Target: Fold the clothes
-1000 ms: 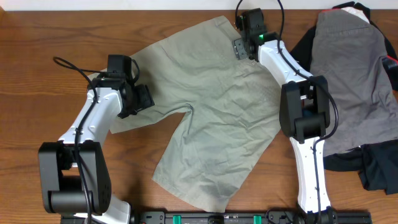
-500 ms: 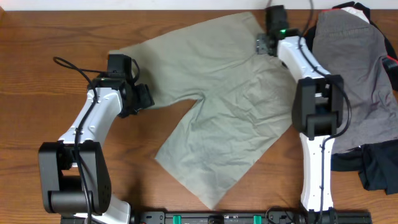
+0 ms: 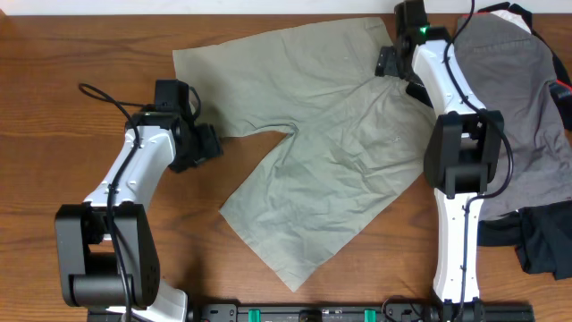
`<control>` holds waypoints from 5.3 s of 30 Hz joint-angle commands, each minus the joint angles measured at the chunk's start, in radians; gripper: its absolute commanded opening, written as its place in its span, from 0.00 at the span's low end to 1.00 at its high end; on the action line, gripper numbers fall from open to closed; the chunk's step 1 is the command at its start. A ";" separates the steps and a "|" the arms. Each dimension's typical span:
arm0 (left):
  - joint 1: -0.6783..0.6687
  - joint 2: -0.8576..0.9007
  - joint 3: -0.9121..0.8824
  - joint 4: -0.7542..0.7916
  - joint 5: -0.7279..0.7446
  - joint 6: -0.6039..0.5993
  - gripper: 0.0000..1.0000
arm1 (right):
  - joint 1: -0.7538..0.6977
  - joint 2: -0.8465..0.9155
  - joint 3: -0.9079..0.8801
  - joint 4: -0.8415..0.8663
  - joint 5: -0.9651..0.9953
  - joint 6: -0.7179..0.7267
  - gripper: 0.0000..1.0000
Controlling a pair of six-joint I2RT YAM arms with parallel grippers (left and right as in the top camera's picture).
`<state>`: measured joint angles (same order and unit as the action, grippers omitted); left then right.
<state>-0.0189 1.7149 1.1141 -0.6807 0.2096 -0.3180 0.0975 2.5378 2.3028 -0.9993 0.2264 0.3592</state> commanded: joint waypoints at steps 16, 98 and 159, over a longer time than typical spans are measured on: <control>-0.052 0.004 -0.180 -0.134 0.089 0.114 0.57 | 0.034 -0.122 0.235 -0.248 -0.051 -0.001 0.99; 0.181 -0.658 -0.167 -0.259 0.043 0.062 0.98 | 0.183 -0.463 0.174 -0.699 -0.191 -0.015 0.95; 0.117 -0.219 -0.389 -0.034 -0.073 -0.027 0.81 | 0.090 -0.809 -1.126 0.215 -0.313 -0.043 0.92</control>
<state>0.1017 1.4868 0.7334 -0.7364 0.1528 -0.3405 0.1936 1.7344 1.1812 -0.7887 -0.0624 0.3286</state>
